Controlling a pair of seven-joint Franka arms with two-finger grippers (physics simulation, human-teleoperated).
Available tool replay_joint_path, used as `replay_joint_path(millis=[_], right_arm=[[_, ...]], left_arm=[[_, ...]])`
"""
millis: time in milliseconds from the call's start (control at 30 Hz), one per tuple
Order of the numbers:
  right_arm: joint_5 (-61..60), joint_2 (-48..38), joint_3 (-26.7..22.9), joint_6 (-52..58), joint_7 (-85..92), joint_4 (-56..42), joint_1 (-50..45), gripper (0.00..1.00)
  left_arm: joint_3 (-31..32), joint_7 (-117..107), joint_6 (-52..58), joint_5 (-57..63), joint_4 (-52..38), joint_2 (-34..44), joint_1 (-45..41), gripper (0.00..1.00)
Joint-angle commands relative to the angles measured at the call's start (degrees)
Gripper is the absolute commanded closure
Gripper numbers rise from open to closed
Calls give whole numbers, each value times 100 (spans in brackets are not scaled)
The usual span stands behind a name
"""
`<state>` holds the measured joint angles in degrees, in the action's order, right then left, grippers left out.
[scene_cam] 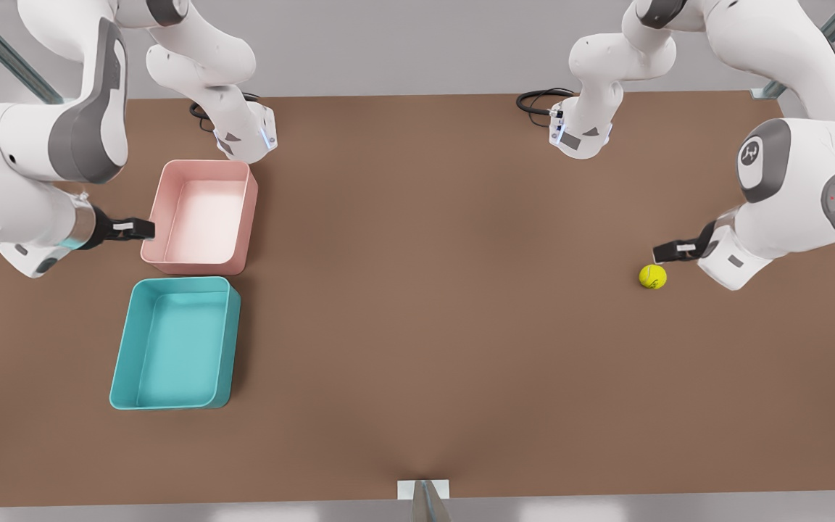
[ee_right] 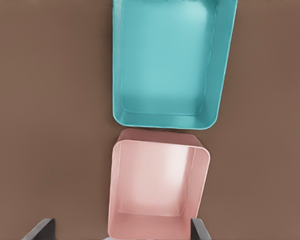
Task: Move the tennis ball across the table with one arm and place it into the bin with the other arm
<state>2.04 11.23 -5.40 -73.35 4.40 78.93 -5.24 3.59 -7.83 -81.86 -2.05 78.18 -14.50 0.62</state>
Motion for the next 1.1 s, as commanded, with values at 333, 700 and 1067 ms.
replay_joint_path(millis=[333, 700, 1067], right_arm=[[217, 292, -5, -593, -414, -27, -21, 0], [182, 345, -5, -593, -414, 8, -30, 0], [174, 389, 3, -602, -414, 8, -30, 0]], left_arm=[[-913, 6548, -3090, 731, 2552, -150, 317, 79], [-904, 14678, -4611, 767, 3933, -273, 1143, 79], [-913, 12183, -5261, 2736, 4688, -343, 1213, 79]])
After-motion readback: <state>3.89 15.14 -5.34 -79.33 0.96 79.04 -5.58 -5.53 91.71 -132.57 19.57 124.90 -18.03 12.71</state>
